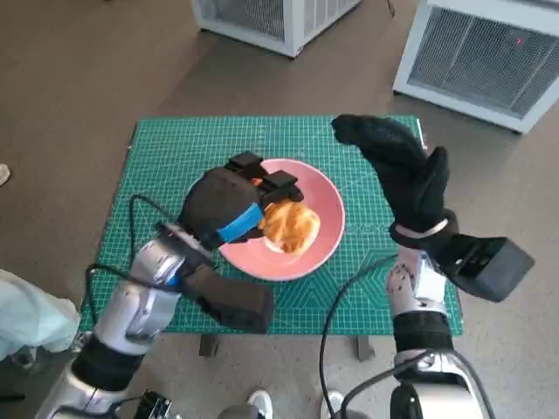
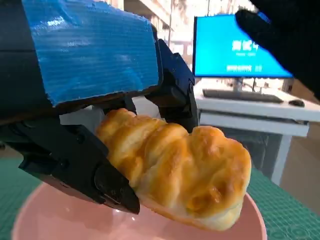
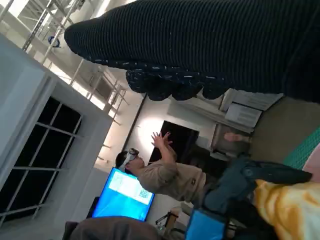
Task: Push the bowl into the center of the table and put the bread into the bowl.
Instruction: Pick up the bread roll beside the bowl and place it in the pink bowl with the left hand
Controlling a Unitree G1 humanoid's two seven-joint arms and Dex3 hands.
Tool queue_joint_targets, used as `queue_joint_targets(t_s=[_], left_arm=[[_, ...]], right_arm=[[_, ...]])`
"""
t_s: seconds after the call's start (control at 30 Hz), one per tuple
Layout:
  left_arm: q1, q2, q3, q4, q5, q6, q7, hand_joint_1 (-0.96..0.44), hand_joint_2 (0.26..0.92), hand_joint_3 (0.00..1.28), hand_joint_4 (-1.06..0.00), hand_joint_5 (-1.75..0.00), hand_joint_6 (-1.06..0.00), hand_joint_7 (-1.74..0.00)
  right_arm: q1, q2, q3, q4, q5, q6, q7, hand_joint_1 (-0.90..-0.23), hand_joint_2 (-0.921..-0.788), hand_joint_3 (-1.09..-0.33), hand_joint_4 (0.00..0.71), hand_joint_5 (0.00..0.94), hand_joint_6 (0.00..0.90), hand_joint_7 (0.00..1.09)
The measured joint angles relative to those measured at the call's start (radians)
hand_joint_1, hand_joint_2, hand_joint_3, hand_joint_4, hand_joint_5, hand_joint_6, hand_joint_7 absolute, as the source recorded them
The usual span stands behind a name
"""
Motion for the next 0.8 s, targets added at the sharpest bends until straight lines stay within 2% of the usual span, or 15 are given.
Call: queue_joint_targets(t_s=[0.1, 0.23, 0.5, 0.8], left_arm=[[0.001, -0.002, 0.0, -0.003, -0.001, 0.026, -0.045, -0.04, 0.796, 0.03, -0.3, -0.11, -0.42, -0.16], [0.005, -0.001, 0.002, -0.018, -0.002, 0.061, -0.106, -0.11, 0.777, 0.01, -0.23, -0.02, -0.39, -0.05], [0.025, 0.005, 0.03, -0.103, -0.04, 0.112, -0.206, -0.19, 0.763, 0.0, -0.14, 0.0, -0.35, -0.01], [0.096, 0.044, 0.111, -0.255, -0.095, 0.134, -0.27, -0.21, 0.741, 0.0, -0.12, 0.0, -0.35, -0.01]], right_arm=[[0.001, 0.0, -0.001, -0.003, 0.003, 0.0, 0.001, -0.711, -0.921, -0.758, 0.179, 0.001, -0.001, 0.59], [0.003, 0.0, -0.001, -0.006, 0.005, 0.0, 0.001, -0.711, -0.921, -0.758, 0.179, 0.001, -0.001, 0.59], [0.005, 0.0, 0.0, -0.008, 0.005, 0.0, 0.0, -0.7, -0.921, -0.759, 0.179, 0.001, -0.001, 0.59], [0.009, 0.001, 0.001, -0.01, 0.005, -0.001, -0.005, -0.693, -0.921, -0.761, 0.179, 0.001, -0.001, 0.59]])
